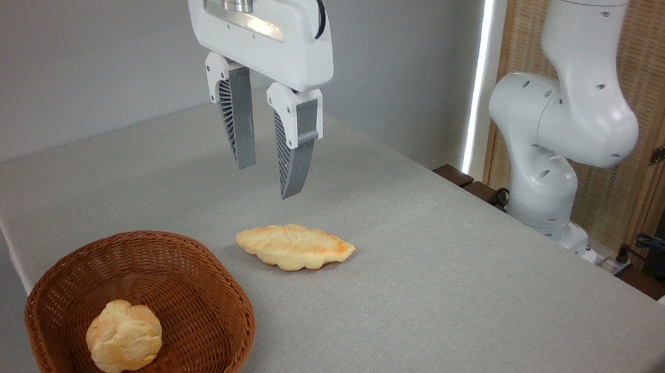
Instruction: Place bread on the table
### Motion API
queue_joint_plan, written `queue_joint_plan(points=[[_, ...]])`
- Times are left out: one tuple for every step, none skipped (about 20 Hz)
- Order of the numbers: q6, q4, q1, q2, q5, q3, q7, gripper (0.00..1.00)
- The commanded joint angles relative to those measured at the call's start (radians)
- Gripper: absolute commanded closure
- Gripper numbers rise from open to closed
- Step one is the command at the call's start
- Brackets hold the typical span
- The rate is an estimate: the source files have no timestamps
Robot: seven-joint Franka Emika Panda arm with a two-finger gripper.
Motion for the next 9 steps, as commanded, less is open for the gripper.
queue_joint_plan(points=[[-0.027,0.029,-0.051,0.015,-0.013,0.057,0.022,0.0],[-0.029,0.029,-0.051,0.015,-0.013,0.056,0.018,0.0],[-0.029,0.027,-0.051,0.015,-0.013,0.051,0.015,0.0],[-0.032,0.024,-0.051,0.018,-0.013,0.045,0.011,0.0],[-0.038,0.026,-0.052,0.026,-0.013,0.039,0.008,0.0],[-0.036,0.026,-0.052,0.027,-0.01,0.037,0.01,0.0],[-0.036,0.026,-0.052,0.027,-0.007,0.039,0.01,0.0],[-0.035,0.027,-0.052,0.026,-0.005,0.039,0.01,0.0],[-0.036,0.027,-0.051,0.027,-0.005,0.04,0.01,0.0]])
